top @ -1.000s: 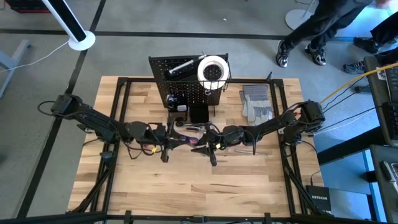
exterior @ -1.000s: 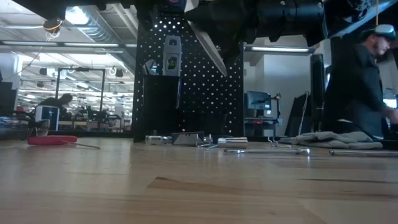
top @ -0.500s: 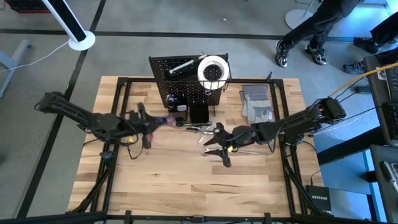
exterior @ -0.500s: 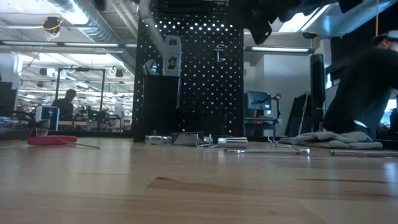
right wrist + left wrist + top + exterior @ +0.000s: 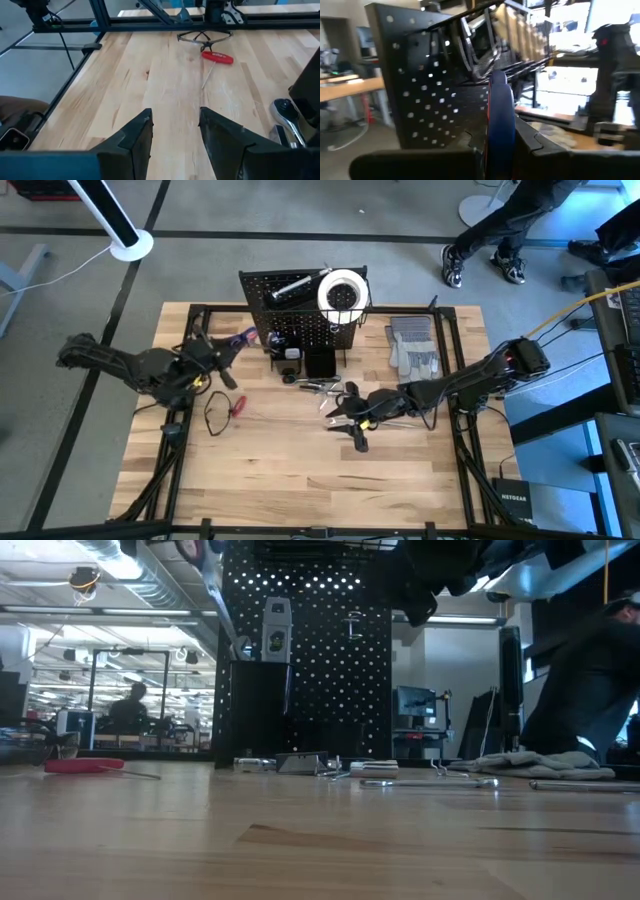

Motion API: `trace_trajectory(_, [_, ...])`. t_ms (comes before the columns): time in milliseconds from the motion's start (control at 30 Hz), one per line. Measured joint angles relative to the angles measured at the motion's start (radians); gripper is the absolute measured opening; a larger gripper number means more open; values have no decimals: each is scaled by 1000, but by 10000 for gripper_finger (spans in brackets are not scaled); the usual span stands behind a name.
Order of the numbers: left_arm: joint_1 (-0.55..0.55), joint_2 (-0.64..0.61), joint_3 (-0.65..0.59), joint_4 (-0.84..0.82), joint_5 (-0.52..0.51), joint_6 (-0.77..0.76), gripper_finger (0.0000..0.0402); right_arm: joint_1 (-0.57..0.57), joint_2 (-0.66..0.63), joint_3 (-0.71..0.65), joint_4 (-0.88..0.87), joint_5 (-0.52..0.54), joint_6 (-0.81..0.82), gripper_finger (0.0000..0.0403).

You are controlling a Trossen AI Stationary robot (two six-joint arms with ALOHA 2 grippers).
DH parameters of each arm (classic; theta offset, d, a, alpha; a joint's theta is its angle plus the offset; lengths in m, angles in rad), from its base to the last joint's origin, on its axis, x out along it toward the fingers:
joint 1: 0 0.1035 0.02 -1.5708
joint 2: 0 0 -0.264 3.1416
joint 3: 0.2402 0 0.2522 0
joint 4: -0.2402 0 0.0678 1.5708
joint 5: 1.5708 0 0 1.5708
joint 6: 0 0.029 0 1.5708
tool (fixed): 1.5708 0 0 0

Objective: Hang tools onto peg board
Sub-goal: Put the scissors into the left bin on the pegboard

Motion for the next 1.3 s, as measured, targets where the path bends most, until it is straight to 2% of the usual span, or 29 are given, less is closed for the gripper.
trace_trajectory(200, [129, 41, 0, -1, 114, -26, 28, 0, 30, 0, 42, 1, -1, 166])
trace_trajectory(367, [237, 80, 0, 11, 262, -67, 29, 0, 49, 0, 42, 0, 8, 166])
trace_trajectory(500, [301, 126, 0, 9, 342, -88, 29, 0, 50, 0, 43, 0, 23, 166])
trace_trajectory(833, [394, 231, 0, 15, 443, -127, 30, 0, 50, 0, 43, -1, 25, 166])
trace_trajectory(1067, [435, 322, 0, 21, 452, -151, 35, 0, 50, 0, 43, -1, 26, 166])
trace_trajectory(1300, [474, 425, 0, 91, 538, -132, 36, 0, 50, 0, 42, -1, 29, 166])
